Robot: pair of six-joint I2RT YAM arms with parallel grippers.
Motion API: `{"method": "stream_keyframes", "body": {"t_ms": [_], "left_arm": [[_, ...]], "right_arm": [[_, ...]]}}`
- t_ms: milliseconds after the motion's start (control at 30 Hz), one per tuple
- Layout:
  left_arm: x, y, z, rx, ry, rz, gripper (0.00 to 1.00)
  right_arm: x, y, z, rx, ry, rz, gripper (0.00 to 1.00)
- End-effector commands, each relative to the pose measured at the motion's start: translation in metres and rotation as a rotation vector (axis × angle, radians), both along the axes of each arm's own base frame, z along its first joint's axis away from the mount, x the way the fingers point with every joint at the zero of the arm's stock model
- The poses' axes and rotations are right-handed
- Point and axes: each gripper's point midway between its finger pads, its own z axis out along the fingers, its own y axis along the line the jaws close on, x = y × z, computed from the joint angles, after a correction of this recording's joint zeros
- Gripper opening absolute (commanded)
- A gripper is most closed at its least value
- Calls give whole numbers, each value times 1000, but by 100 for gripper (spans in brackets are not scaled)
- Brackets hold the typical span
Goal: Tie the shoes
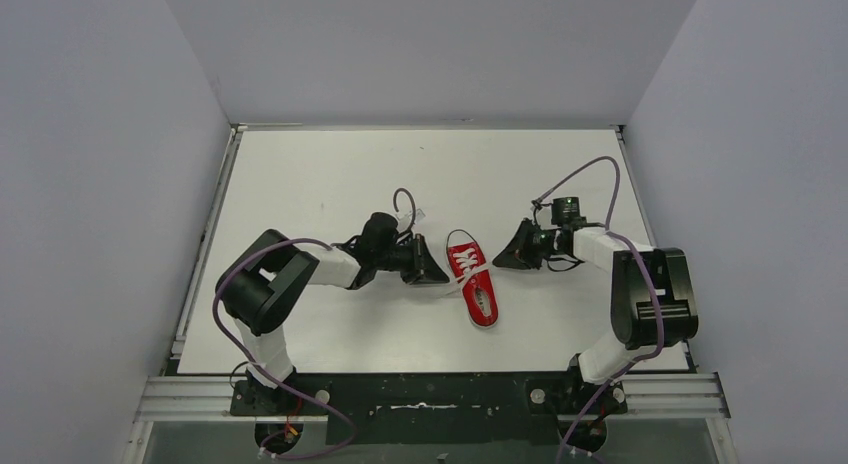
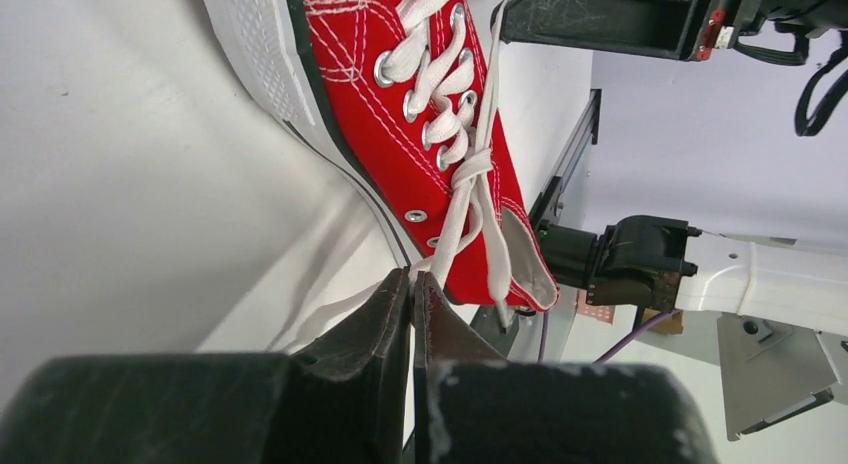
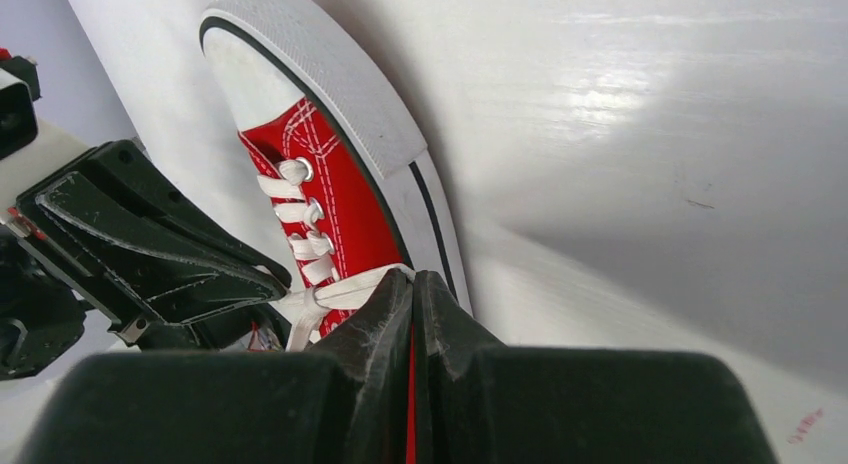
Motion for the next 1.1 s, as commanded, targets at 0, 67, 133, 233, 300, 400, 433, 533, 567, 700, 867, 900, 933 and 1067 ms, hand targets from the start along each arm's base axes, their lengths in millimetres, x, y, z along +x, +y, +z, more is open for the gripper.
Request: {"method": "stream_keyframes", "body": {"t_ms": [0, 67, 133, 233, 300, 400, 433, 533, 567, 700, 867, 900, 933, 1067], "left_arm": [[-5, 3, 13, -34, -15, -1, 0], [-6, 4, 12, -32, -9, 1, 0], [-6, 5, 8, -23, 1, 5, 0], [-9, 7, -1, -8, 27, 7, 0], [-11, 9, -7, 4, 44, 15, 0], [-13, 12, -13, 13, 57, 24, 0], [-15, 13, -15, 18, 60, 27, 0], [-17, 16, -21, 29, 71, 34, 0], [-17, 16, -23, 34, 76, 36, 0], [-22, 21, -31, 62, 99, 46, 0], [-28, 28, -39, 91, 104, 37, 0], [-29, 28, -40, 94, 104, 35, 0], [-28, 27, -40, 94, 101, 32, 0], [-27, 25, -37, 98, 88, 18, 0]], "right_arm": [[30, -16, 15, 6, -129, -121, 0], [32, -19, 16, 22, -134, -160, 0], [33, -20, 17, 42, -142, -193, 0], [38, -28, 18, 72, -156, -250, 0], [41, -32, 19, 83, -163, -274, 0], [43, -38, 19, 102, -164, -307, 0], [43, -39, 19, 108, -163, -315, 0], [44, -42, 17, 128, -161, -340, 0], [45, -44, 17, 132, -166, -349, 0], [45, -49, 12, 148, -160, -385, 0], [44, -55, 6, 154, -153, -411, 0], [43, -55, 5, 154, -152, -408, 0], [43, -56, 3, 150, -149, -409, 0], [43, -55, 5, 154, -157, -399, 0]]}}
